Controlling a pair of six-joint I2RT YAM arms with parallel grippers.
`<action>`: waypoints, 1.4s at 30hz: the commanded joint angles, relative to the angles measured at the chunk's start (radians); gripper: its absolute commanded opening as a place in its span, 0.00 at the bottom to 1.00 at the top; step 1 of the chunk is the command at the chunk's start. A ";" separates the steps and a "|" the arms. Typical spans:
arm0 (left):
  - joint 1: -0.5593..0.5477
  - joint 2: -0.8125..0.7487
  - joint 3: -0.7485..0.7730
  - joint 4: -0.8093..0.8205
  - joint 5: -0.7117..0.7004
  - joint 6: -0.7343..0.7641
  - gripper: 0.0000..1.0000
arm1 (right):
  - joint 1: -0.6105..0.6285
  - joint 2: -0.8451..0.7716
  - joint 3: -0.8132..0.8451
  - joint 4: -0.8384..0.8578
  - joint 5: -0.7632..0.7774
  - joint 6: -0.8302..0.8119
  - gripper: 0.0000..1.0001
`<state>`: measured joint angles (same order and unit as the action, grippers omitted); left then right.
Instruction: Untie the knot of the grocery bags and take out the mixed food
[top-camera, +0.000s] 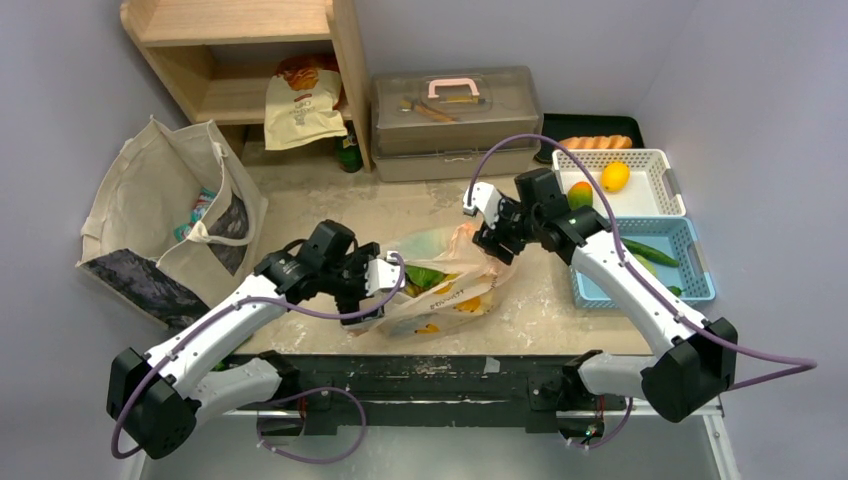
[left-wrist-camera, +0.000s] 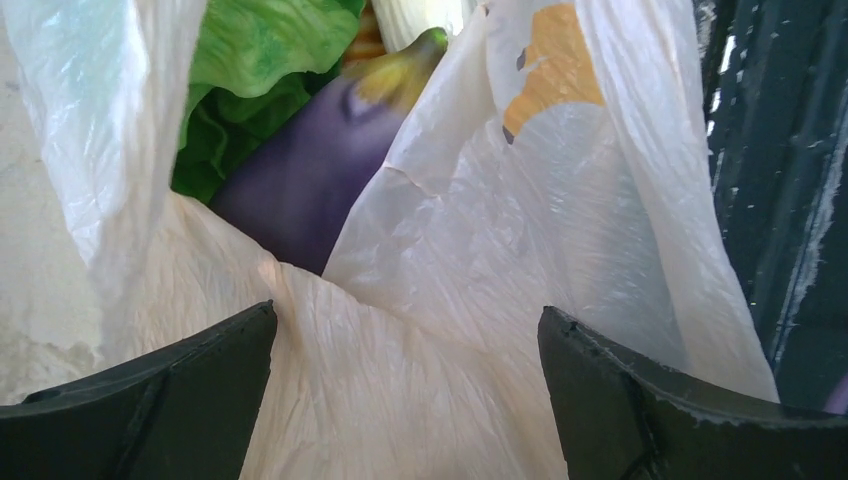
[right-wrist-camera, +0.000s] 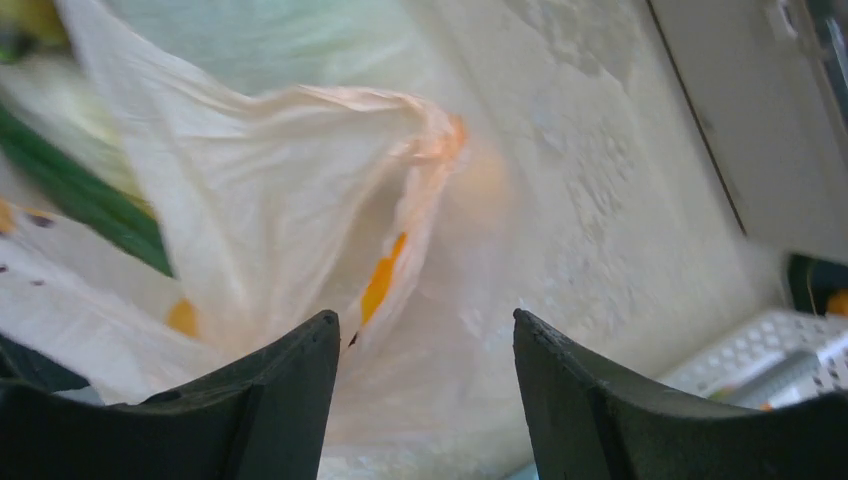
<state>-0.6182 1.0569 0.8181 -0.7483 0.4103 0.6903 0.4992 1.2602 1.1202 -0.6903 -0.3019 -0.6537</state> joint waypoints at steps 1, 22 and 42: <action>-0.002 -0.038 -0.037 0.048 -0.069 0.071 1.00 | -0.031 -0.018 -0.013 0.097 0.206 0.138 0.63; -0.004 -0.072 0.038 0.175 0.022 -0.057 0.97 | 0.182 0.054 0.125 0.182 -0.116 0.215 0.87; -0.002 -0.022 0.025 -0.036 0.022 0.276 0.37 | 0.032 0.211 0.301 0.342 0.181 0.430 0.00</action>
<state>-0.6186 1.0115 0.8200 -0.7773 0.4606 0.8501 0.5961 1.4887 1.2446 -0.4644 -0.1596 -0.4046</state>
